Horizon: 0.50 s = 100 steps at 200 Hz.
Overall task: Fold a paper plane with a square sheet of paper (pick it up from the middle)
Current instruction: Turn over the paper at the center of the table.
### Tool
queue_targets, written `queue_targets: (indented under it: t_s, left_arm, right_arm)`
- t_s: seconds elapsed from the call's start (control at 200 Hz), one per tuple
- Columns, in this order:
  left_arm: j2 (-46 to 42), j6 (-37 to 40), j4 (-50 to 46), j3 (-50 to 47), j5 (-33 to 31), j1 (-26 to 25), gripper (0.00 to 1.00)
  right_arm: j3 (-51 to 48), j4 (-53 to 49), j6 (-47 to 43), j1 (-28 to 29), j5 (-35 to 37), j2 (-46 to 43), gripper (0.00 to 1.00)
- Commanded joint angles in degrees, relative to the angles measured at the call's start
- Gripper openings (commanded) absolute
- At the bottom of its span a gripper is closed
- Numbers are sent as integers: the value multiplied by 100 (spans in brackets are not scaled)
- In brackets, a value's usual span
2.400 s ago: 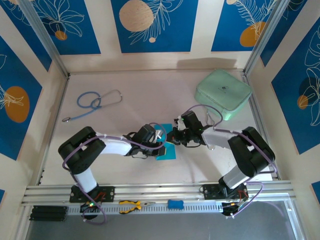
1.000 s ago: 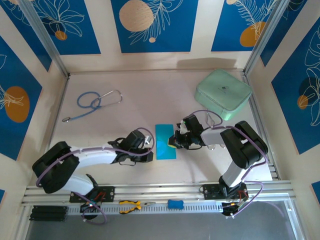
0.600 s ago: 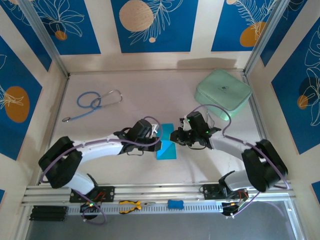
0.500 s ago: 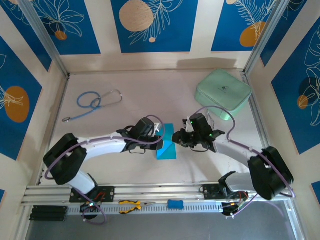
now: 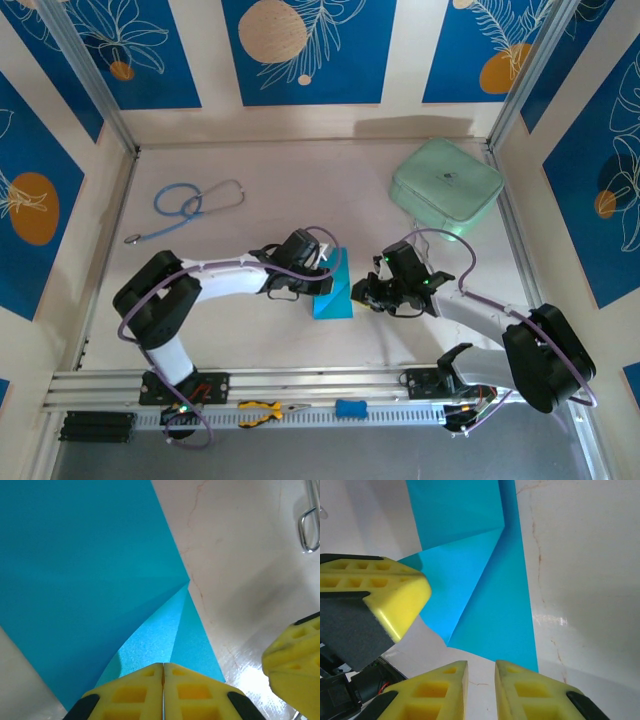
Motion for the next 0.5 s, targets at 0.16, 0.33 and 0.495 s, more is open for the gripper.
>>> queue_targets:
  t_s: [0.16, 0.33, 0.495]
  left_arm:
    - [328, 198, -128, 102, 172, 94, 9]
    - [451, 235, -146, 21, 117, 94, 9]
    - [530, 215, -2, -117, 165, 89, 9]
  right_arm:
    - [112, -192, 199, 156, -152, 96, 27]
    - [238, -327, 231, 307, -113, 275, 29]
    - [273, -345, 296, 408, -122, 397, 33]
